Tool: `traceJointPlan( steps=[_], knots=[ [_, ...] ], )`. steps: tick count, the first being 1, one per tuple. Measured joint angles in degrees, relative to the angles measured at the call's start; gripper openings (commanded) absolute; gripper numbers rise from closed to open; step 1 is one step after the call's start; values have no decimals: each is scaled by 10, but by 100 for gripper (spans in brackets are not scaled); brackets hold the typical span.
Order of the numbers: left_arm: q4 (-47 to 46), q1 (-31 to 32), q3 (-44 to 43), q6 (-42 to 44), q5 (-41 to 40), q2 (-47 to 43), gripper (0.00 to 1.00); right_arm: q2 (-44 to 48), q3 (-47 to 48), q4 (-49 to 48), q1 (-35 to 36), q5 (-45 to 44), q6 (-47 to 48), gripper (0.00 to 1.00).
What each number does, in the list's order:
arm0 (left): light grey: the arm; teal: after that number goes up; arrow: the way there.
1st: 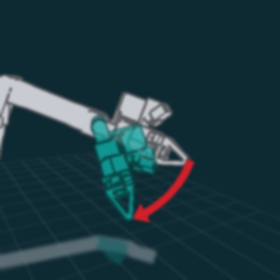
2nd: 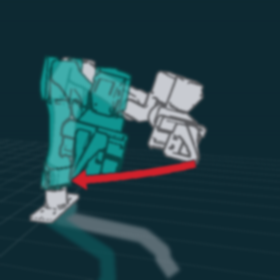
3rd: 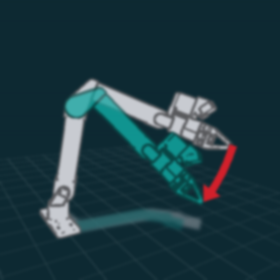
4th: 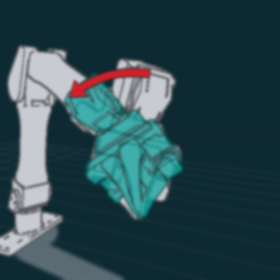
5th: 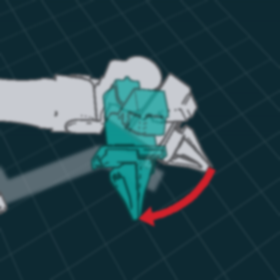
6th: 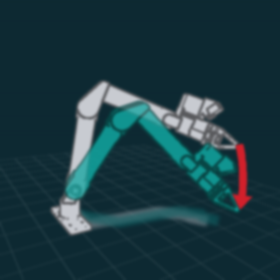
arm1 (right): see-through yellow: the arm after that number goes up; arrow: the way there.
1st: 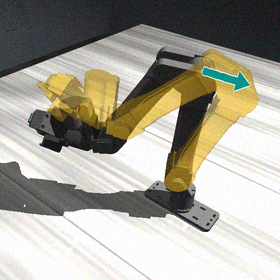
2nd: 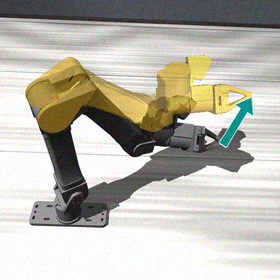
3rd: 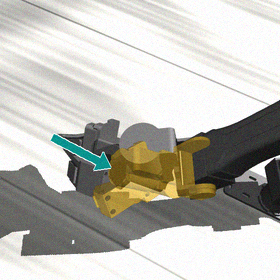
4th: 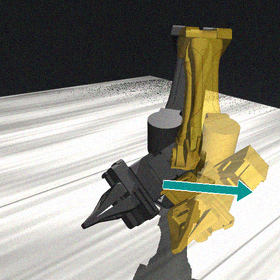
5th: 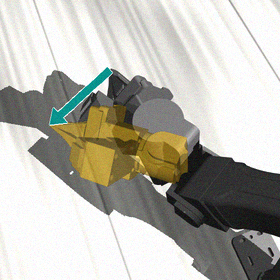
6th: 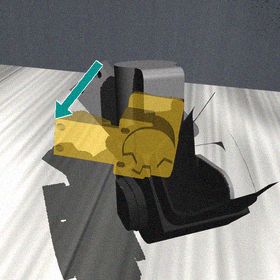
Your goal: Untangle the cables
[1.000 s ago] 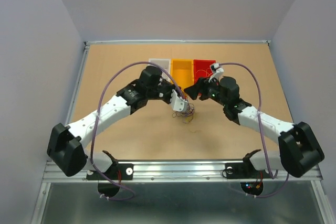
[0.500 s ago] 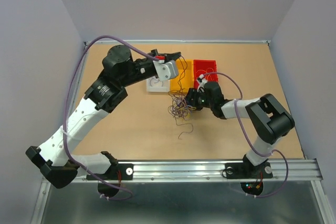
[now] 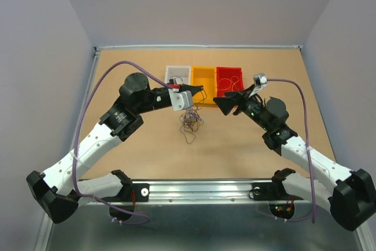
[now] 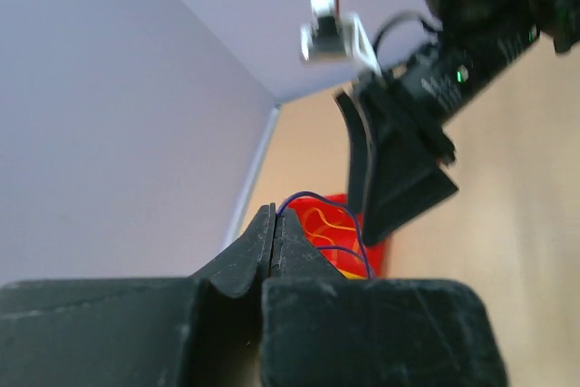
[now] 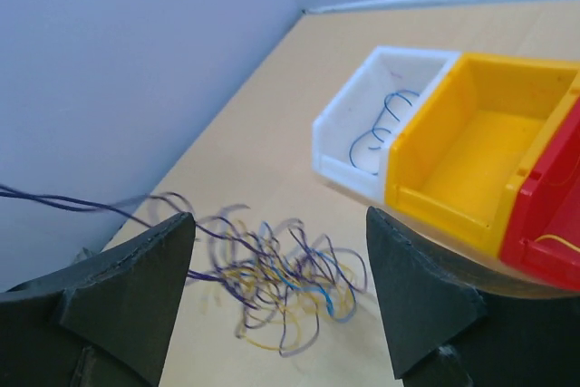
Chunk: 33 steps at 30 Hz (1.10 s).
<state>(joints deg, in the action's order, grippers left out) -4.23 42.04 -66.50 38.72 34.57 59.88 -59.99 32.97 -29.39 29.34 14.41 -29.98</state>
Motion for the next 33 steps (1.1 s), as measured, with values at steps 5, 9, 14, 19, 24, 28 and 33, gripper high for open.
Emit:
traceJointPlan(
  steps=[5,9,14,19,24,28,33],
  knots=[
    [-9,0,61,-14,22,17,0,61,-48,-53,0,38,23,81],
    [-24,0,61,-34,45,33,0,68,-59,-80,0,66,34,80],
    [-41,0,61,-61,59,33,0,67,-72,-115,6,99,46,80],
    [-46,0,61,-90,59,33,0,67,-77,-143,19,125,56,79],
    [-50,0,61,-113,58,34,0,61,-77,-166,38,136,70,79],
    [-52,0,58,-132,61,40,0,35,-77,-173,54,130,83,77],
    [-54,0,56,-148,69,46,0,-9,-70,-155,83,91,111,59]
  ],
)
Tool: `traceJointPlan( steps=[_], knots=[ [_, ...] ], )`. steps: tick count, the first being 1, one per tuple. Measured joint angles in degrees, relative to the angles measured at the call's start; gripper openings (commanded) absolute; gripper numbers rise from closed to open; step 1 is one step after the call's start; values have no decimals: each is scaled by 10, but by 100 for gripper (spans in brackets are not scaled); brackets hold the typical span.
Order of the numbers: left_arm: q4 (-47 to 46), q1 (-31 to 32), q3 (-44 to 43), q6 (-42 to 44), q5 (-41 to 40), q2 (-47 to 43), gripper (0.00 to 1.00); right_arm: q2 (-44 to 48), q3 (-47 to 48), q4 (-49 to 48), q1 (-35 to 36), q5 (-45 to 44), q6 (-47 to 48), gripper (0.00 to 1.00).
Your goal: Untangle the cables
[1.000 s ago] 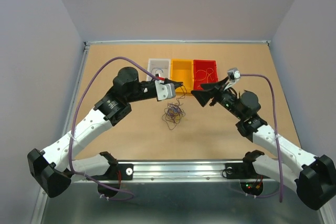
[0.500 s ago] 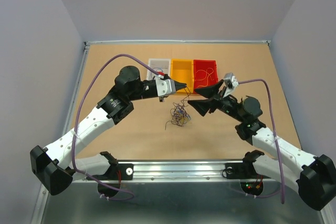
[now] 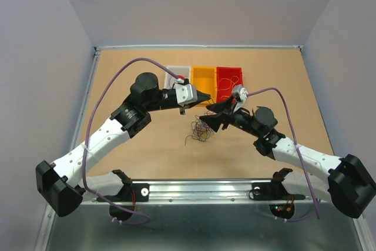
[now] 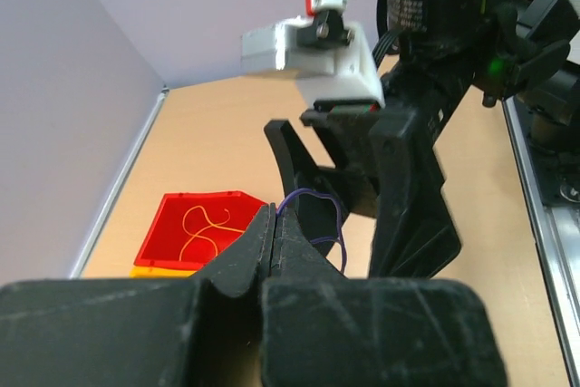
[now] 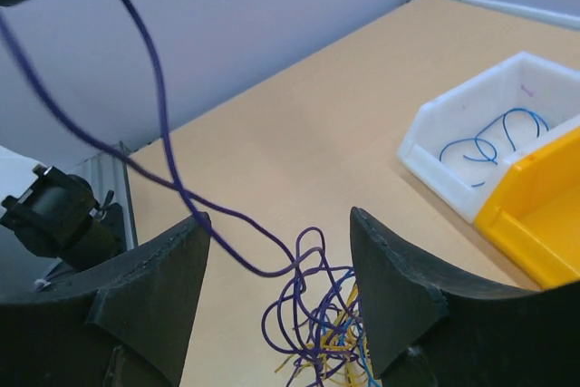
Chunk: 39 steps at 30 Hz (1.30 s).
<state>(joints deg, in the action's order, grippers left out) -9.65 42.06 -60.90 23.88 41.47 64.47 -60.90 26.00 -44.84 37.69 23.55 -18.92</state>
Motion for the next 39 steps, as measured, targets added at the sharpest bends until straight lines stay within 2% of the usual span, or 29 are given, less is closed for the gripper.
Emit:
traceJointPlan(
  steps=[4,7,12,14,15,18,21,24,29,32,33,36,39],
  knots=[
    [1,0,-12,-5,-3,2,0,-33,25,27,37,-56,27,50],
    [6,0,-44,-8,-20,7,0,-71,53,34,56,-85,37,36],
    [33,0,-200,-15,-72,36,0,-180,86,33,70,-117,34,17],
    [66,0,-310,-19,-106,69,0,-230,96,30,72,-127,17,15],
    [92,0,-414,-20,-134,103,0,-264,101,26,73,-132,9,14],
    [114,-1,-549,-23,-197,137,0,-312,102,15,75,-149,-23,10],
    [99,0,-610,-23,-263,137,0,-318,101,19,77,-171,-47,8],
    [76,0,-606,-19,-308,115,0,-316,101,15,77,-189,-65,8],
    [43,0,-565,-8,-405,103,0,-302,95,13,78,-224,-88,15],
    [33,-1,-556,-2,-440,117,0,-295,91,13,78,-241,-94,28],
    [29,-1,-549,1,-448,124,0,-286,85,15,78,-250,-95,40],
    [26,-1,-529,11,-464,147,0,-249,68,18,78,-275,-94,61],
    [33,-6,-511,21,-475,190,0,-188,46,20,78,-302,-89,68]
  ],
)
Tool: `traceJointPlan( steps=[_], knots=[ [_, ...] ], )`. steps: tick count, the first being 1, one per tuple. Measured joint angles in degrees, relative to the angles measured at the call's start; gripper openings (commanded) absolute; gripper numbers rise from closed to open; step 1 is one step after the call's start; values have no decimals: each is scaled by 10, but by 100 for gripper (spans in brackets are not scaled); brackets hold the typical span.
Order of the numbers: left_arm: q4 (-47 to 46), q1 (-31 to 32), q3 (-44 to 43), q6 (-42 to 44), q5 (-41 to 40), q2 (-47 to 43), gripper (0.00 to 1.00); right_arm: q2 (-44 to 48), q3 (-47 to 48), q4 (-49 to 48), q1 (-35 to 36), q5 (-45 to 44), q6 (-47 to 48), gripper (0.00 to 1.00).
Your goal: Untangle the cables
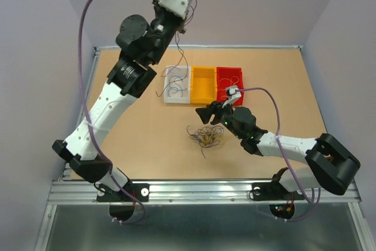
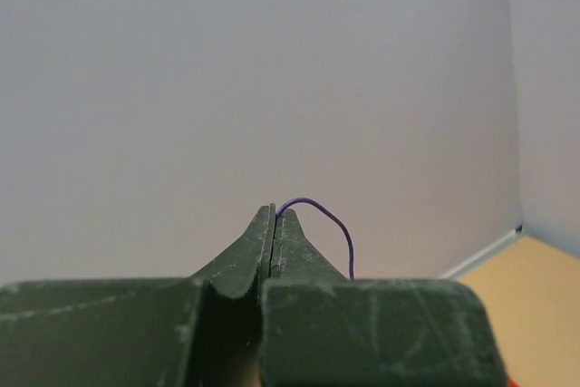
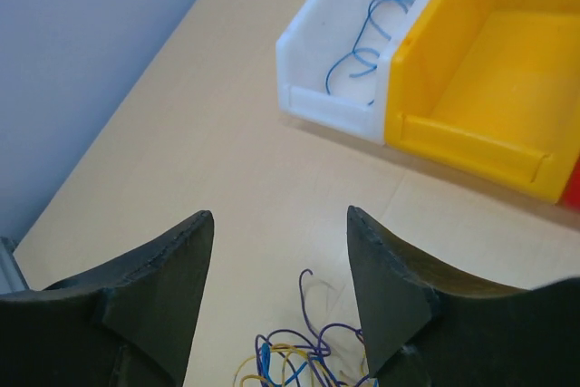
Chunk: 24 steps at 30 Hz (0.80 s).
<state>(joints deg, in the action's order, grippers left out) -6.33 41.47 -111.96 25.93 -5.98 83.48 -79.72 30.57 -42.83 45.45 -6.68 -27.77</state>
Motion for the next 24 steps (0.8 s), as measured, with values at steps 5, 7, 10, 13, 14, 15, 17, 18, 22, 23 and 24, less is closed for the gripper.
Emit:
traceJointPlan(
  steps=[5,7,10,13,14,15,17,18,22,23,24],
  knots=[
    [19,-19,10,1,-1,62,0,82,-18,-1,0,-47,11,71],
    [25,-26,10,-2,1,78,0,104,-23,0,0,-65,14,71],
    [28,-33,10,-13,13,88,0,131,-35,5,0,-91,19,71],
    [21,-34,10,-21,21,89,0,159,-48,14,0,-113,23,71],
    [18,-34,10,-25,25,91,0,164,-50,16,0,-118,24,71],
    [16,-34,10,-26,26,93,0,179,-54,23,0,-127,25,71],
    [14,-33,10,-30,30,98,0,196,-57,25,0,-140,25,71],
    [13,-33,10,-31,32,103,0,206,-60,26,0,-145,25,71],
    [-1,-36,43,-36,39,111,0,240,-66,30,0,-168,27,71],
    [-5,-38,57,-38,42,113,0,247,-68,30,0,-172,27,71],
    [-5,-39,67,-38,44,114,0,254,-71,31,0,-177,28,71]
  ],
)
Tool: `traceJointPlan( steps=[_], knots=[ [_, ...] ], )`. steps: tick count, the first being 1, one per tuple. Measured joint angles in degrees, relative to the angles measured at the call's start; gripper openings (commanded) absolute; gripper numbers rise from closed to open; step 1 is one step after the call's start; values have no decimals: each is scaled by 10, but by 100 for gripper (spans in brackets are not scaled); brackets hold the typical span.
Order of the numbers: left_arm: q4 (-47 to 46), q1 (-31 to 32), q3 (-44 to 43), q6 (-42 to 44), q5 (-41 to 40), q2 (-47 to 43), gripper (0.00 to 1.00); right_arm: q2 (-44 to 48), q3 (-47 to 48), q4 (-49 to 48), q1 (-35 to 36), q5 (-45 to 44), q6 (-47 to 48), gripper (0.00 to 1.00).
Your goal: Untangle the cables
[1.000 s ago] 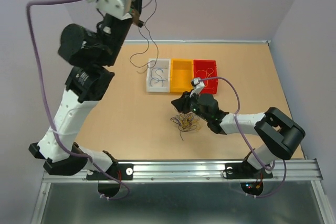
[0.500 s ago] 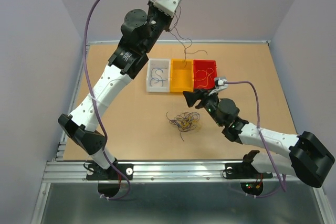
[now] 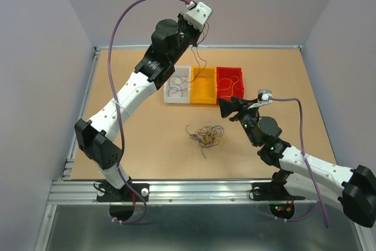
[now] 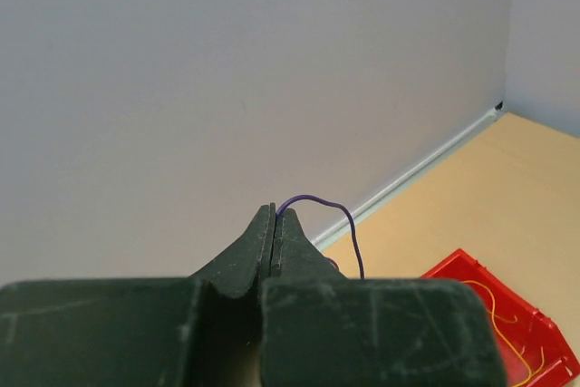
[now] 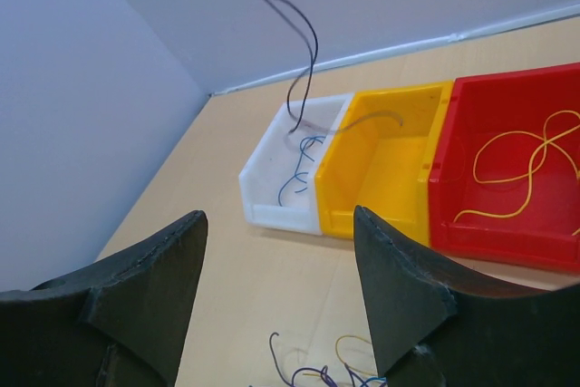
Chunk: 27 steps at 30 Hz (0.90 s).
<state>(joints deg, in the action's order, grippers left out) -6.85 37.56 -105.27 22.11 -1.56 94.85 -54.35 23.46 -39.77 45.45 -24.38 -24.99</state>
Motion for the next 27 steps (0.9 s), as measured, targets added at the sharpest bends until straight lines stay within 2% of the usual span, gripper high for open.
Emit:
traceJointPlan(
  steps=[8,15,27],
  knots=[
    [-10,-21,94,-12,20,5,0,14,-8,10,0,-19,4,71],
    [-23,-28,97,-17,34,5,0,7,-8,13,0,-22,4,71],
    [32,-19,-63,-25,33,21,0,1,-8,21,0,-22,7,71]
  ],
)
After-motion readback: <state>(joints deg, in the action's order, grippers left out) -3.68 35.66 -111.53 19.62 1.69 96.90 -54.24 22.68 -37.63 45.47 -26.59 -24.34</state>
